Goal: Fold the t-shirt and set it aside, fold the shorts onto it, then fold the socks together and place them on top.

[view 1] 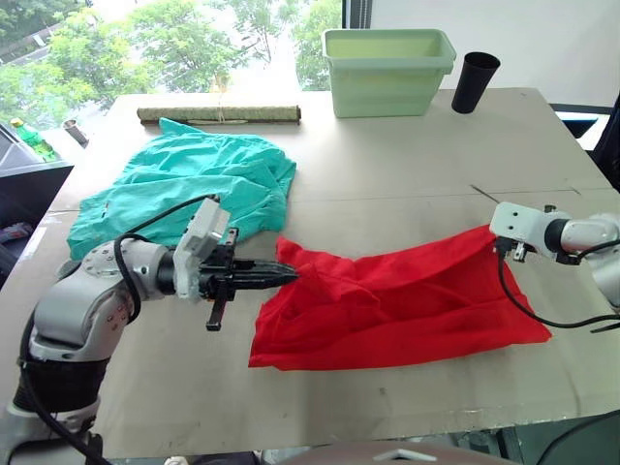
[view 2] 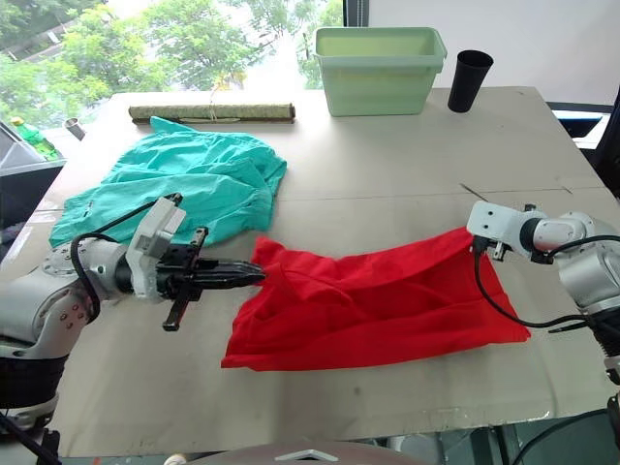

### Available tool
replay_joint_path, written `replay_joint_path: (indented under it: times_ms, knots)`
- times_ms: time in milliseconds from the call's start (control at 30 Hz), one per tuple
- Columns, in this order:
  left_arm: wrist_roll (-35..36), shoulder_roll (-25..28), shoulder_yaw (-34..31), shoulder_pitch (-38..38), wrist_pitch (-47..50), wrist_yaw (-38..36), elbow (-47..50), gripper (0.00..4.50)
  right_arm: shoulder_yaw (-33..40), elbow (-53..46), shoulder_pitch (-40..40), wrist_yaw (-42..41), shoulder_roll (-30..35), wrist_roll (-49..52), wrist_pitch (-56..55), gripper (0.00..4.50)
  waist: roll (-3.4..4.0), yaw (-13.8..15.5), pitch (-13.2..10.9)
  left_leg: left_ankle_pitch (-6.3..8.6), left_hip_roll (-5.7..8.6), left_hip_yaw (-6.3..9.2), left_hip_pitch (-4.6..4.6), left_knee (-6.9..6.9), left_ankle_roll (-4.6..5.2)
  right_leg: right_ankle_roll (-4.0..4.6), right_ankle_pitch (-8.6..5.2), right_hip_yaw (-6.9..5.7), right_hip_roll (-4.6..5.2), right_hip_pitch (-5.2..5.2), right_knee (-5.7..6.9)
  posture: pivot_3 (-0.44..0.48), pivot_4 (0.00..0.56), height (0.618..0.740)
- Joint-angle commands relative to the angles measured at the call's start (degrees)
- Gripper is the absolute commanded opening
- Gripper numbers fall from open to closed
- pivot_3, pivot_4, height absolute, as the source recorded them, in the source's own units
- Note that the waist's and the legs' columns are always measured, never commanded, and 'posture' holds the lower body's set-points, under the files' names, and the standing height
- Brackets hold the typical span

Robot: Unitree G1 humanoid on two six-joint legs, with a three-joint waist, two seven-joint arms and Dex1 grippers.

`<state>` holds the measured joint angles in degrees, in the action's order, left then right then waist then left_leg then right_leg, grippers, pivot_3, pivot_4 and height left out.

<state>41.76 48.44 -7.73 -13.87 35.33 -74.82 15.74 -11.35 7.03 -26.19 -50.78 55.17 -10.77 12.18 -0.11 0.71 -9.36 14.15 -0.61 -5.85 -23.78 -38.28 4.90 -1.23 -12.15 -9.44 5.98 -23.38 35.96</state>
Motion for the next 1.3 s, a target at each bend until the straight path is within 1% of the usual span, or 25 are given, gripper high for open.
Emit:
replay_joint_path:
  times_ms: [33,133,167,267,367,467,533,567,667,733,867,1000,1067,1167,1300]
  knots:
    - [-0.97,-3.21,-0.81,-3.45,-3.50,2.46,-4.78,0.00,3.20,-2.93,0.36,-0.27,1.16,0.56,1.47,0.13,0.02,0.10,0.01,0.00,0.00,0.00,0.00,0.00,0.00,0.00,0.00,0.00,0.00,0.00,0.00,0.000,0.150,0.727]
    - [-5.59,-9.10,-1.07,-9.80,-10.93,7.02,-15.43,0.00,4.58,-4.52,0.91,-0.40,0.51,1.70,3.65,0.13,0.07,0.41,0.05,0.00,0.01,0.00,0.01,-0.01,0.00,0.00,0.00,-0.02,0.02,0.01,0.00,0.000,0.150,0.727]
    - [-6.38,-10.27,-1.07,-11.56,-12.36,7.29,-17.99,0.00,4.98,-4.97,0.69,-0.31,0.19,2.15,4.54,0.13,0.05,0.26,0.05,-0.01,0.01,0.01,-0.01,-0.02,0.02,-0.15,0.10,-0.04,0.01,0.03,0.01,0.000,0.150,0.727]
    - [-11.94,-12.90,0.82,-17.80,-17.99,9.80,-26.89,0.00,5.89,-6.33,-1.06,-0.70,-0.37,3.88,8.98,0.13,0.05,0.13,0.05,-0.13,0.01,-0.02,-0.02,-0.03,0.24,-0.16,0.11,-0.04,0.01,0.02,0.03,0.000,0.150,0.727]
    - [-17.78,-16.37,1.83,-24.47,-26.38,14.07,-36.60,0.00,6.14,-5.99,-3.95,-0.37,-0.38,3.81,13.11,0.13,0.04,0.12,0.05,-0.15,0.01,-0.03,-0.02,-0.03,0.24,-0.15,0.12,-0.06,-0.01,0.02,0.04,0.000,0.150,0.727]
    - [-20.59,-18.89,2.66,-28.18,-28.03,16.81,-42.50,0.00,5.50,-5.36,-6.72,-0.11,-0.99,3.84,16.92,0.13,0.03,0.10,0.05,-0.15,0.01,-0.05,-0.02,-0.04,0.25,-0.15,0.12,-0.06,0.00,0.04,0.04,0.000,0.150,0.727]
    - [-22.53,-20.06,3.23,-29.11,-30.85,17.61,-45.11,0.00,4.42,-5.13,-7.81,-0.68,-1.01,3.64,18.33,0.13,0.02,0.07,0.06,-0.15,0.01,-0.07,-0.01,-0.03,0.25,-0.15,0.12,-0.06,0.00,0.04,0.04,0.000,0.150,0.727]
    - [-23.74,-20.78,3.40,-29.42,-32.37,19.31,-46.49,0.00,3.92,-4.48,-8.40,-0.88,-1.34,3.66,19.23,0.13,0.02,0.07,0.06,-0.15,0.01,-0.07,-0.01,-0.03,0.25,-0.13,0.13,-0.06,0.00,0.04,0.03,0.000,0.150,0.727]
    - [-25.06,-21.95,3.10,-30.08,-33.80,21.62,-49.01,0.00,3.14,-3.17,-9.56,-0.95,-2.17,3.62,20.85,0.13,0.00,0.05,0.06,-0.15,0.01,-0.08,-0.02,-0.02,0.25,-0.01,0.20,-0.07,-0.01,0.03,0.03,0.000,0.150,0.727]
    - [-26.77,-24.17,2.76,-30.18,-37.11,26.22,-50.74,0.00,1.79,0.98,-11.50,-0.46,-3.07,2.39,20.35,0.13,0.01,0.01,0.06,-0.15,0.01,-0.08,-0.01,-0.03,0.25,-0.06,0.17,-0.08,-0.01,0.03,0.03,0.000,0.150,0.727]
    - [-28.73,-26.89,1.63,-32.92,-43.70,32.44,-55.79,0.00,-1.23,7.74,-14.59,-0.49,-3.03,-0.45,16.14,0.13,-0.02,0.17,0.05,-0.15,0.02,-0.10,-0.02,-0.09,0.25,-0.15,0.15,-0.08,0.04,0.06,0.05,0.000,0.150,0.727]
    - [-30.87,-27.03,1.43,-36.13,-48.53,36.39,-62.05,0.00,-1.08,13.80,-17.32,1.87,-4.78,-1.33,12.06,0.13,-0.03,0.01,0.04,-0.16,0.02,-0.10,-0.04,-0.09,0.26,-0.11,0.18,-0.09,0.04,0.05,0.05,0.000,0.150,0.727]
    - [-31.55,-27.28,1.68,-36.81,-49.57,36.97,-64.08,0.00,-1.14,16.78,-18.63,3.38,-5.66,-2.13,9.72,0.13,-0.03,-0.22,0.05,-0.16,0.02,-0.12,0.01,-0.07,0.25,0.05,0.28,-0.09,0.03,0.05,0.05,0.000,0.150,0.727]
    - [-33.16,-28.35,3.14,-36.44,-51.31,36.81,-65.01,0.00,-1.90,21.20,-20.22,5.44,-6.04,-4.35,6.17,0.13,-0.03,-0.39,0.05,-0.18,0.02,-0.17,0.03,-0.03,0.23,0.05,0.28,-0.10,0.02,0.05,0.06,0.000,0.150,0.727]
    - [-34.19,-29.02,3.25,-35.80,-53.17,37.87,-65.13,0.00,-1.20,22.77,-20.25,6.15,-6.73,-4.62,3.44,0.13,-0.03,-0.23,0.05,-0.18,0.02,-0.18,0.01,-0.04,0.23,-0.06,0.22,-0.09,0.01,0.05,0.04,0.000,0.150,0.727]
